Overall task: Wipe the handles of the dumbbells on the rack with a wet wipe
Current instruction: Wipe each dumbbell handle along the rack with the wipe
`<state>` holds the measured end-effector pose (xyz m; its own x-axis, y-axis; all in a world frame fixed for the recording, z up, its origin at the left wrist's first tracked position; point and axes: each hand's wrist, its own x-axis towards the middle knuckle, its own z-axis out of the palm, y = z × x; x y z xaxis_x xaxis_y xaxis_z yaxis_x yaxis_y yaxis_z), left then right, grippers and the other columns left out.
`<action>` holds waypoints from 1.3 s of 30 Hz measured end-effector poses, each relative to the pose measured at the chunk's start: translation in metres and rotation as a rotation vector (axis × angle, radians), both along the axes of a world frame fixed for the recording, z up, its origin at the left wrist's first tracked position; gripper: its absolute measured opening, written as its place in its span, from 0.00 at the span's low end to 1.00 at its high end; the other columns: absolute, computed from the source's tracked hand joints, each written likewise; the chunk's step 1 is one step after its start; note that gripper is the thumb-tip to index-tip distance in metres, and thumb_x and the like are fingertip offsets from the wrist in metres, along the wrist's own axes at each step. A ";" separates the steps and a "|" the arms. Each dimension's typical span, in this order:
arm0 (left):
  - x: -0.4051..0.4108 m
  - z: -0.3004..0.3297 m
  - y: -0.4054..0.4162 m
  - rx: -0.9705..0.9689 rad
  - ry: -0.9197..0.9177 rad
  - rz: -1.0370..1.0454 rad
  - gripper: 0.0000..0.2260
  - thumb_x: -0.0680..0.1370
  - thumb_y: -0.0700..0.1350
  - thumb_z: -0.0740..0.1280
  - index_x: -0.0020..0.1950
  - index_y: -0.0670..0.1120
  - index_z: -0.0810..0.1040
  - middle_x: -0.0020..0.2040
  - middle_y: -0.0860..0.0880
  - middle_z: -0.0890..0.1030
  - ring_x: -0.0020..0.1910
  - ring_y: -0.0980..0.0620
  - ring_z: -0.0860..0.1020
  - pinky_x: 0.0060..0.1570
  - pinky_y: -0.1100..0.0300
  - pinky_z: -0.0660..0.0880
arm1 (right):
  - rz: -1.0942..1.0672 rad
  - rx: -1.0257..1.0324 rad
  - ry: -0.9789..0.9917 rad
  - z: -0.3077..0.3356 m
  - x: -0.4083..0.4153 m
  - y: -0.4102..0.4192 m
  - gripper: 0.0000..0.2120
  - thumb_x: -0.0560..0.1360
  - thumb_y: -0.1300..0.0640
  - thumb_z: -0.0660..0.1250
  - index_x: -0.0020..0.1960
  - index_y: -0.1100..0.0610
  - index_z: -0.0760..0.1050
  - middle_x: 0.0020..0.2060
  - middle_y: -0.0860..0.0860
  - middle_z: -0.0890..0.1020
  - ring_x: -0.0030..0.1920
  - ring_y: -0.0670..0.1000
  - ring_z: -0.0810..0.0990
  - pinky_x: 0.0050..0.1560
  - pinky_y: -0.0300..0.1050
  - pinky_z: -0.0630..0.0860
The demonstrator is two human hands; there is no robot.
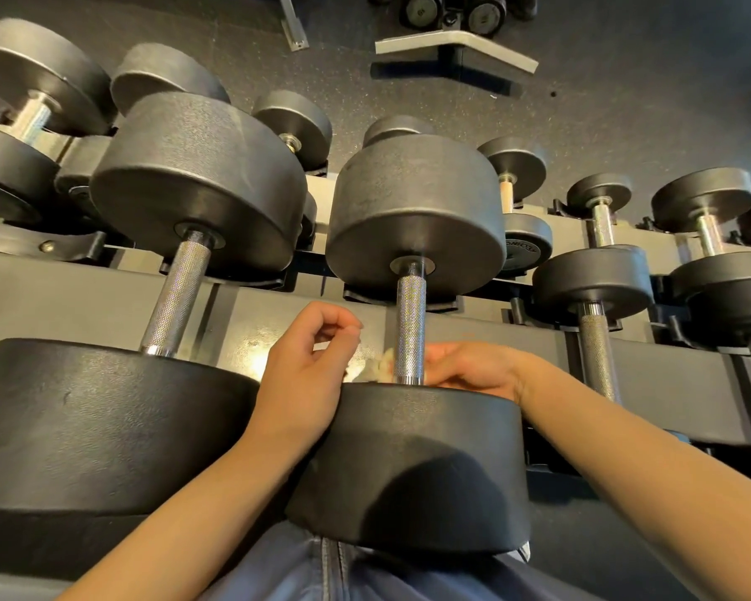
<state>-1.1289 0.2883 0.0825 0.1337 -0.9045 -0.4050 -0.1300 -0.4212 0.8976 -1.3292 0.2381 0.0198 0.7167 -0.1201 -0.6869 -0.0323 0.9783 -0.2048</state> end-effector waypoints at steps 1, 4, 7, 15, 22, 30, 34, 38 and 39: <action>0.000 0.000 0.000 0.011 0.007 -0.005 0.07 0.77 0.39 0.65 0.43 0.50 0.78 0.40 0.55 0.79 0.41 0.59 0.76 0.42 0.69 0.72 | 0.052 -0.023 0.010 0.001 -0.001 0.001 0.15 0.75 0.72 0.57 0.58 0.63 0.74 0.48 0.59 0.82 0.45 0.52 0.84 0.44 0.44 0.82; 0.000 0.000 -0.001 0.029 0.008 -0.024 0.06 0.77 0.41 0.64 0.44 0.51 0.78 0.42 0.55 0.79 0.46 0.54 0.77 0.46 0.64 0.74 | -0.071 -0.039 0.028 0.003 0.007 -0.007 0.15 0.75 0.75 0.55 0.54 0.64 0.76 0.47 0.60 0.82 0.45 0.54 0.84 0.46 0.46 0.82; 0.001 0.000 -0.001 0.026 0.020 -0.029 0.06 0.78 0.41 0.64 0.44 0.50 0.78 0.42 0.54 0.79 0.46 0.51 0.77 0.44 0.63 0.74 | -0.364 -0.090 0.119 0.001 0.017 -0.026 0.18 0.77 0.75 0.51 0.59 0.64 0.74 0.49 0.59 0.83 0.47 0.55 0.84 0.46 0.48 0.82; 0.002 0.000 0.000 0.021 -0.016 -0.023 0.05 0.78 0.41 0.64 0.45 0.50 0.78 0.41 0.56 0.80 0.49 0.52 0.78 0.53 0.54 0.74 | -0.307 -0.095 0.168 0.006 0.004 -0.013 0.14 0.78 0.72 0.53 0.54 0.65 0.76 0.47 0.61 0.82 0.46 0.55 0.84 0.47 0.47 0.82; -0.001 0.004 0.005 -0.063 -0.128 -0.010 0.07 0.78 0.40 0.65 0.44 0.52 0.76 0.39 0.61 0.79 0.44 0.61 0.76 0.47 0.69 0.70 | -0.055 -0.374 0.509 0.033 -0.006 0.001 0.04 0.73 0.70 0.67 0.47 0.66 0.79 0.37 0.57 0.82 0.32 0.49 0.80 0.33 0.38 0.77; 0.033 0.046 0.034 -0.301 -0.385 -0.152 0.02 0.79 0.49 0.64 0.47 0.56 0.76 0.47 0.62 0.78 0.49 0.62 0.76 0.45 0.73 0.70 | -0.146 -0.827 0.695 0.082 0.031 -0.033 0.07 0.71 0.70 0.70 0.43 0.59 0.80 0.41 0.55 0.83 0.42 0.52 0.83 0.40 0.42 0.81; 0.093 0.065 0.037 -0.452 -0.680 -0.213 0.09 0.77 0.53 0.60 0.51 0.52 0.77 0.46 0.60 0.77 0.47 0.60 0.74 0.43 0.69 0.70 | 0.038 -1.069 0.707 0.102 0.088 -0.034 0.07 0.72 0.67 0.70 0.45 0.57 0.81 0.41 0.56 0.84 0.42 0.52 0.83 0.40 0.42 0.82; 0.168 0.062 0.033 -0.382 -0.846 -0.328 0.16 0.77 0.59 0.57 0.56 0.53 0.77 0.51 0.58 0.78 0.52 0.56 0.75 0.49 0.56 0.70 | 0.212 -1.229 0.712 0.109 0.157 -0.036 0.06 0.73 0.62 0.70 0.48 0.55 0.81 0.41 0.54 0.84 0.40 0.53 0.83 0.42 0.46 0.82; 0.187 0.058 0.030 -0.344 -0.837 -0.384 0.19 0.76 0.62 0.55 0.58 0.55 0.76 0.53 0.59 0.77 0.54 0.56 0.75 0.51 0.56 0.70 | 0.283 -1.311 0.754 0.108 0.175 -0.038 0.05 0.74 0.61 0.69 0.49 0.55 0.80 0.41 0.53 0.83 0.39 0.52 0.83 0.41 0.45 0.82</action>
